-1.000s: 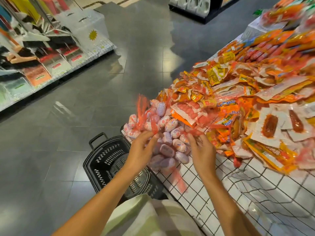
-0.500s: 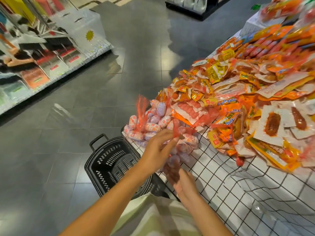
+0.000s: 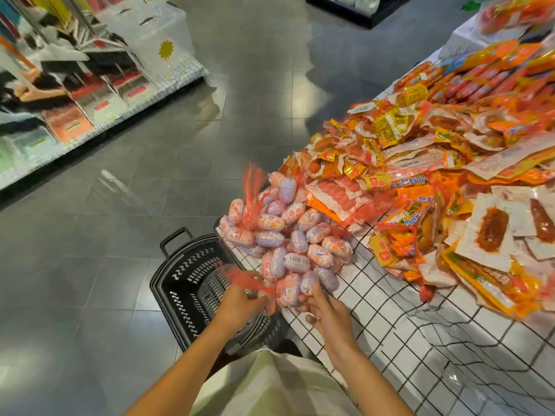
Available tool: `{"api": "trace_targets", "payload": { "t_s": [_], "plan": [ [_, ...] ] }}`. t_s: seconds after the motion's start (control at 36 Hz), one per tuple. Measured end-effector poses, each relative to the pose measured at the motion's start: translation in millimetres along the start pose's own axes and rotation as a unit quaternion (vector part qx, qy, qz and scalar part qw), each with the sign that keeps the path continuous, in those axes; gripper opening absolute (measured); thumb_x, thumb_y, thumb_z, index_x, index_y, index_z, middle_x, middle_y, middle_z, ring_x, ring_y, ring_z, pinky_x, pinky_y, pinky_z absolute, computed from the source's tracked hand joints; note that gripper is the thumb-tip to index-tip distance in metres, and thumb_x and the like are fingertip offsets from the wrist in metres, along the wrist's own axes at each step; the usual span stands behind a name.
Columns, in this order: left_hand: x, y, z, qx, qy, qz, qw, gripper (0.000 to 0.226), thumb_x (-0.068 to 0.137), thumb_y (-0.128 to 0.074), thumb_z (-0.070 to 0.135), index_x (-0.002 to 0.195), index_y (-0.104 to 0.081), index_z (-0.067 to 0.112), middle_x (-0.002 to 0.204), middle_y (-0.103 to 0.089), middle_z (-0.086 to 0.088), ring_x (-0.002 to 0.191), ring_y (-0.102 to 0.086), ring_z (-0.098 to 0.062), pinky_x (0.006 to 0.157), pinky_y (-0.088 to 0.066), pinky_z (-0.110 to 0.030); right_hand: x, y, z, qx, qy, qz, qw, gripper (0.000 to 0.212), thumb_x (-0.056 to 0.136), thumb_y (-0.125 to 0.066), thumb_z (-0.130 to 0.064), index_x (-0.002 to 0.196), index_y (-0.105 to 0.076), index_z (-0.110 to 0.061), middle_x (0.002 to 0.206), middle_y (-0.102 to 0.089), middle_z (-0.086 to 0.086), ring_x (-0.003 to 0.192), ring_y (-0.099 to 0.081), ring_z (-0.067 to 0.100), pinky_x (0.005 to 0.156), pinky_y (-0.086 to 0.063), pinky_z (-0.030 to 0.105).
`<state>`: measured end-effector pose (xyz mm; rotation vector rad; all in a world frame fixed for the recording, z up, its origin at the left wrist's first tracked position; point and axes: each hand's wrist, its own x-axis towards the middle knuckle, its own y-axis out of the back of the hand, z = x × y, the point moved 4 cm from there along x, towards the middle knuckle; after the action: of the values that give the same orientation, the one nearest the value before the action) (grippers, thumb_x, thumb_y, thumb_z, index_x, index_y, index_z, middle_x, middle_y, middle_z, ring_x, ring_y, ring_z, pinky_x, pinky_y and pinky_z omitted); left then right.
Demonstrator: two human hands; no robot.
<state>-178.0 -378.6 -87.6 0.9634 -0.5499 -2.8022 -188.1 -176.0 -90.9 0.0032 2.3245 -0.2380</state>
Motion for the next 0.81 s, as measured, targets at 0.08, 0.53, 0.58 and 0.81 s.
{"api": "trace_targets", "payload": {
  "t_s": [0.08, 0.53, 0.58, 0.81],
  "plan": [
    [-2.4, -9.2, -6.0, -0.087, 0.062, -0.054, 0.993, 0.019, 0.084, -0.077, 0.002, 0.100, -0.067, 0.007, 0.102, -0.069, -0.014, 0.079, -0.072, -0.020, 0.069, -0.062, -0.036, -0.2, 3.3, 2.1, 0.002, -0.006, -0.019, 1.000, 0.045, 0.092, -0.065, -0.052, 0.102, -0.076, -0.009, 0.096, -0.079, 0.011, 0.086, -0.072, 0.018, 0.073, -0.052, 0.029],
    [-10.8, -26.7, 22.5, -0.153, -0.105, 0.063, 0.981, 0.020, 0.081, -0.083, 0.017, 0.097, -0.074, 0.022, 0.099, -0.075, 0.000, 0.092, -0.068, -0.023, 0.083, -0.055, -0.034, 10.7, 47.0, 19.8, -0.054, 0.102, 0.036, 0.993, 0.030, 0.087, -0.078, -0.021, 0.112, -0.065, -0.010, 0.093, -0.079, 0.010, 0.081, -0.077, 0.028, 0.062, -0.060, 0.029],
    [-9.2, -32.9, 30.6, -0.140, -0.127, 0.062, 0.980, 0.021, 0.079, -0.084, 0.017, 0.094, -0.076, 0.029, 0.096, -0.075, 0.007, 0.087, -0.067, -0.014, 0.077, -0.053, -0.023, 12.5, 53.2, 25.2, -0.023, 0.103, 0.053, 0.993, 0.026, 0.087, -0.077, -0.009, 0.111, -0.066, -0.006, 0.097, -0.078, 0.013, 0.081, -0.077, 0.034, 0.064, -0.062, 0.031],
    [-8.2, -47.4, 54.1, -0.075, -0.192, 0.148, 0.967, 0.027, 0.075, -0.088, 0.027, 0.083, -0.063, 0.022, 0.082, -0.065, 0.003, 0.072, -0.060, -0.016, 0.065, -0.051, -0.032, 11.1, 55.9, 33.6, 0.015, 0.141, 0.106, 0.984, 0.015, 0.086, -0.075, 0.004, 0.100, -0.071, -0.001, 0.101, -0.076, 0.009, 0.096, -0.074, 0.032, 0.073, -0.063, 0.033]
  ]
}}
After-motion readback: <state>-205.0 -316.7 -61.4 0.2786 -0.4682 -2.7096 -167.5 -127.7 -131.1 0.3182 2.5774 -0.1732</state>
